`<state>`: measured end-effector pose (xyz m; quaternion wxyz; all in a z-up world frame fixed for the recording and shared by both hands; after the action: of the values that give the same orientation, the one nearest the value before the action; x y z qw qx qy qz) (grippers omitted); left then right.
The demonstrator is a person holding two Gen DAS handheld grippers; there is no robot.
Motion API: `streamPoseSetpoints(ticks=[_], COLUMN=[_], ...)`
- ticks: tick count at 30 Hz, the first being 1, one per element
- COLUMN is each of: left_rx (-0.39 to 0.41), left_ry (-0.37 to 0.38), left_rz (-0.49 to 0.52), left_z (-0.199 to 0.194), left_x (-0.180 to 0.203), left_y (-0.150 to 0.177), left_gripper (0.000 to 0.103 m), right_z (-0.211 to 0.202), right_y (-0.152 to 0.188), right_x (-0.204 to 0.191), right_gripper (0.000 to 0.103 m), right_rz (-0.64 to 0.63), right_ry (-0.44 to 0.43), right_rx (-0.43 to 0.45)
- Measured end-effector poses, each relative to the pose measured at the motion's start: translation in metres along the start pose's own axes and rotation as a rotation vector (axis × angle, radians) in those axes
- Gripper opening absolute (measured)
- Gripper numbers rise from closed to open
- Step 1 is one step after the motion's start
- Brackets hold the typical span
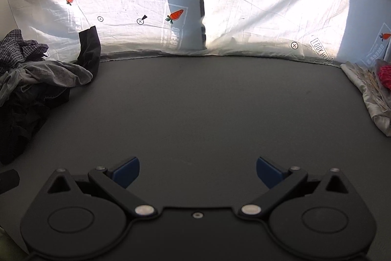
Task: Fold clothes
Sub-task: 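Move both tools toward the clothes pile and reach the blue plaid shirt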
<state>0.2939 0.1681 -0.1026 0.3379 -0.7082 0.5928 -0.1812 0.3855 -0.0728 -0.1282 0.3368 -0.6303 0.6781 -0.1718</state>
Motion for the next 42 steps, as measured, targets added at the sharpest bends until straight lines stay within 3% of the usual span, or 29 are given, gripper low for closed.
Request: streamPoseSetpoints(ticks=[8, 11, 15, 24, 29, 31, 35, 38, 39, 42], left_rx=[-0.039, -0.047, -0.056, -0.101, -0.132, -0.151, -0.158, -0.154, -0.154, -0.157], left_ry=[-0.038, -0.071, -0.136, -0.197, -0.160, -0.150, -0.124, -0.092, -0.086, -0.085], left_rz=[-0.106, -0.141, -0.219, -0.458, -0.527, -0.531, -0.540, -0.551, -0.552, -0.556], left_z=[0.069, 0.094, 0.128, 0.193, 0.225, 0.235, 0.246, 0.250, 0.251, 0.251], left_x=[-0.102, -0.149, -0.214, -0.336, -0.366, -0.367, -0.369, -0.373, -0.373, -0.374], left_y=[-0.028, -0.039, -0.053, -0.071, -0.078, -0.079, -0.079, -0.078, -0.079, -0.081], left_gripper=[0.103, 0.103, 0.103, 0.103, 0.103, 0.103, 0.103, 0.103, 0.103, 0.103], right_z=[0.056, 0.082, 0.115, 0.171, 0.193, 0.198, 0.192, 0.183, 0.180, 0.178], right_y=[-0.018, -0.029, -0.042, -0.081, -0.099, -0.102, -0.113, -0.115, -0.114, -0.104], right_x=[-0.090, -0.130, -0.192, -0.332, -0.411, -0.437, -0.482, -0.509, -0.519, -0.544], right_gripper=[0.103, 0.103, 0.102, 0.084, 0.074, 0.064, 0.063, 0.071, 0.078, 0.078], right_rz=[-0.054, -0.069, -0.126, 0.018, 0.283, 0.354, 0.388, 0.373, 0.353, 0.257], right_ry=[0.010, 0.014, -0.048, -0.375, -0.682, -0.756, -0.873, -0.932, -0.941, -0.951], right_rx=[0.009, 0.053, 0.070, -0.030, -0.253, -0.319, -0.358, -0.366, -0.371, -0.410])
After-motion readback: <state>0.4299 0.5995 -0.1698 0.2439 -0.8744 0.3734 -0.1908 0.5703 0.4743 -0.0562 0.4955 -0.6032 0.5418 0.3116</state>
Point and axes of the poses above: each gripper's, at about its wrist camera, not at the fingertips, and z roughly the way its jaws point, x to its right, y to its underside, the point moved 8 cm from there along z, roughly the way its jaws point, and after that the axes turned 14 degrees about z, right-handed, at the moved point
